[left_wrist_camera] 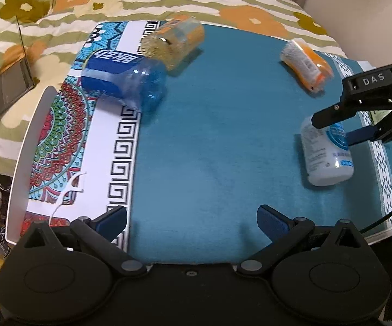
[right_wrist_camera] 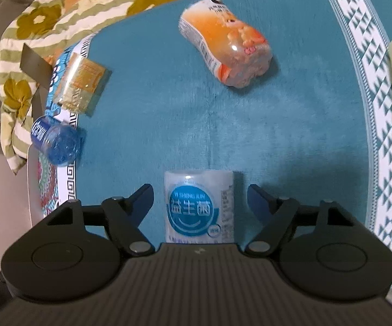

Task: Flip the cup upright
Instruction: 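Close the right tool on the white bottle while the left tool releases it, then rotate the white bottle opening-up with the right tool and lower it onto the cloth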

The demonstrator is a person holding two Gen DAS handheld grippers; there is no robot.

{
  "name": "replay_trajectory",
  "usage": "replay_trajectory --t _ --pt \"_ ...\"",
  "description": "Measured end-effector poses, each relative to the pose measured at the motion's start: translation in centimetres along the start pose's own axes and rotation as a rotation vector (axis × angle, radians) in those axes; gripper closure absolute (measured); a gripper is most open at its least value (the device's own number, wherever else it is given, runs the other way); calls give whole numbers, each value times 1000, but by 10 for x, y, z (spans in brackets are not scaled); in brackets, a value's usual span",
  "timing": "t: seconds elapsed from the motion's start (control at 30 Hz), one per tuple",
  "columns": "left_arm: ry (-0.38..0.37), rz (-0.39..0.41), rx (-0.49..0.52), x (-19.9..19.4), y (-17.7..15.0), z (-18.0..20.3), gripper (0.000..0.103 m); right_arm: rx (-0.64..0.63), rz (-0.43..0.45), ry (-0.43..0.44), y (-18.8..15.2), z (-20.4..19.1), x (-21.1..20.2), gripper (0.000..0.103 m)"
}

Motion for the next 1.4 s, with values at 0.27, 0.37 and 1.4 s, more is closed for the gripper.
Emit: replay_trajectory --t 0.27,0.37,1.4 --pt "-19 -5 -8 5 13 -14 0 31 -19 -6 5 2 11 27" --pt "-27 -3 -8 5 16 -14 0 30 -15 -7 5 3 10 29" --pt "-5 9 6 11 5 -22 0 -170 907 -218 -41 -27 -9 32"
Point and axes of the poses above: each gripper's, at about its wrist camera, not at the fingertips, and x roughly the way its jaws point, z to its right, y to its top, the point moved 6 cm from there along x, roughly the way its jaws point, and after that the axes turned 6 degrees about -x, right-handed, at the moved point
